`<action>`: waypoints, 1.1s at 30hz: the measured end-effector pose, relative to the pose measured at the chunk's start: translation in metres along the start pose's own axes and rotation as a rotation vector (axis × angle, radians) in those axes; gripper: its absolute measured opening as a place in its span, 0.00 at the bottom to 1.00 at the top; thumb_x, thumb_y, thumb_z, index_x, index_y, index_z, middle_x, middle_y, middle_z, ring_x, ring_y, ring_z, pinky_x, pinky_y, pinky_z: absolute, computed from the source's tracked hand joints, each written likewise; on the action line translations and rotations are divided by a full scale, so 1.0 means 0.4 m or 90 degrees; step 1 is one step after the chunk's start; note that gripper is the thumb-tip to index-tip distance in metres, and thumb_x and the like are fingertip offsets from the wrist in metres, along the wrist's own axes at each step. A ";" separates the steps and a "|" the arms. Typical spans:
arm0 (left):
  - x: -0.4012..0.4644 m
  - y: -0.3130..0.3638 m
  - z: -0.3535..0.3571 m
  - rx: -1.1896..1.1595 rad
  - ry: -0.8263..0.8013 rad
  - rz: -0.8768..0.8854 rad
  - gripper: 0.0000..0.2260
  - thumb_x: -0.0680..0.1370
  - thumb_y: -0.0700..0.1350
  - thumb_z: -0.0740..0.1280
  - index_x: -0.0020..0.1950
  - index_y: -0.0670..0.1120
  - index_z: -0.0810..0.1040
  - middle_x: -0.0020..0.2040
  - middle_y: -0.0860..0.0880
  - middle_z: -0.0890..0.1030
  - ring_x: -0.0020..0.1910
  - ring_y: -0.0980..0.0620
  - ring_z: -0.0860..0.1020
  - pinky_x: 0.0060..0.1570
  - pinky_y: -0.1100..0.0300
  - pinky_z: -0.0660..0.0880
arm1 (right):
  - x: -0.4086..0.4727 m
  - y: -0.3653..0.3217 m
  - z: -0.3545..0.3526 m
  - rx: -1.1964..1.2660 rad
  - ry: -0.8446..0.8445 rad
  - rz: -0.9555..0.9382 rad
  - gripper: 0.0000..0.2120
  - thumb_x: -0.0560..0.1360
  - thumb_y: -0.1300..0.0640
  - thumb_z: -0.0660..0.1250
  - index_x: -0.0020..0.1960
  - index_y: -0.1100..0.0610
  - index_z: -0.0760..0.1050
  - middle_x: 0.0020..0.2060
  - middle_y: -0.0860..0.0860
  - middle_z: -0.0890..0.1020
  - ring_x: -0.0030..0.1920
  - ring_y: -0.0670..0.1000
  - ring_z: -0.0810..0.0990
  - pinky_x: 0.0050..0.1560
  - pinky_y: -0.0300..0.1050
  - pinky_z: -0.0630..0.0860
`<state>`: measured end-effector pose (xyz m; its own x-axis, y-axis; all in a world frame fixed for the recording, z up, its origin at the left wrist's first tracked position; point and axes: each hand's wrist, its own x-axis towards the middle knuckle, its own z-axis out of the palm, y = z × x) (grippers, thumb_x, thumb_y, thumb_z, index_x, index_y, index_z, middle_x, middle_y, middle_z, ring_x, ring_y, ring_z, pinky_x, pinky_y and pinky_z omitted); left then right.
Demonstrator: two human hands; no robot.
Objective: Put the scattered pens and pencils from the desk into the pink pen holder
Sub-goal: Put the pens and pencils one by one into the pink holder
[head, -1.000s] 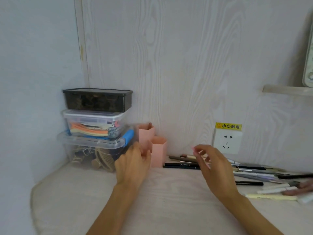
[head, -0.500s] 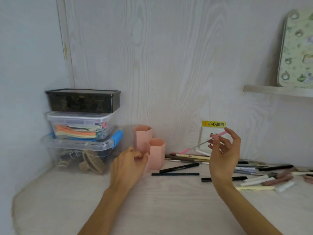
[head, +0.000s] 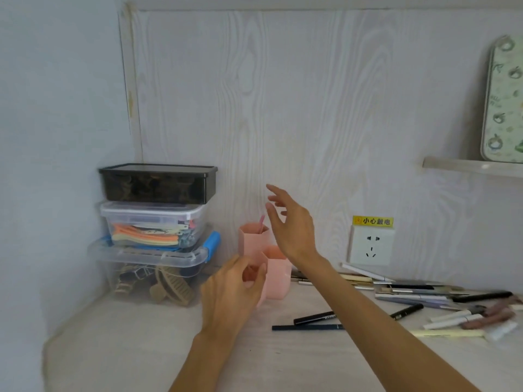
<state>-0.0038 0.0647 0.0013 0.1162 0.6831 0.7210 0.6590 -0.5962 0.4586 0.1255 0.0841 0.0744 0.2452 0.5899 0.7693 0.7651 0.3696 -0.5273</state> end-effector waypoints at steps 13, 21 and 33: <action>-0.004 0.068 -0.041 0.004 -0.451 0.158 0.19 0.63 0.67 0.72 0.45 0.56 0.82 0.36 0.60 0.78 0.35 0.64 0.75 0.31 0.70 0.67 | -0.144 0.115 -0.270 -0.044 -0.581 0.227 0.10 0.70 0.49 0.72 0.50 0.48 0.80 0.44 0.45 0.81 0.47 0.44 0.78 0.50 0.35 0.73; 0.005 0.016 -0.052 -0.024 -0.710 0.020 0.12 0.65 0.58 0.76 0.42 0.56 0.79 0.47 0.55 0.81 0.39 0.61 0.75 0.38 0.71 0.71 | -0.198 0.169 -0.277 -0.036 -0.688 0.218 0.08 0.66 0.46 0.74 0.45 0.42 0.79 0.45 0.43 0.77 0.44 0.41 0.72 0.46 0.34 0.67; 0.037 0.042 -0.071 -0.306 -0.368 -0.043 0.03 0.75 0.44 0.69 0.44 0.52 0.82 0.36 0.53 0.82 0.33 0.58 0.79 0.29 0.66 0.74 | -0.240 0.226 -0.204 -0.208 -0.261 0.067 0.10 0.73 0.44 0.65 0.43 0.49 0.79 0.37 0.43 0.78 0.41 0.44 0.72 0.38 0.39 0.66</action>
<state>-0.0123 0.0527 0.0345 0.5452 0.7587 0.3564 0.2970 -0.5725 0.7642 0.2198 0.0023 -0.0176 0.1275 0.8683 0.4794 0.9107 0.0889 -0.4033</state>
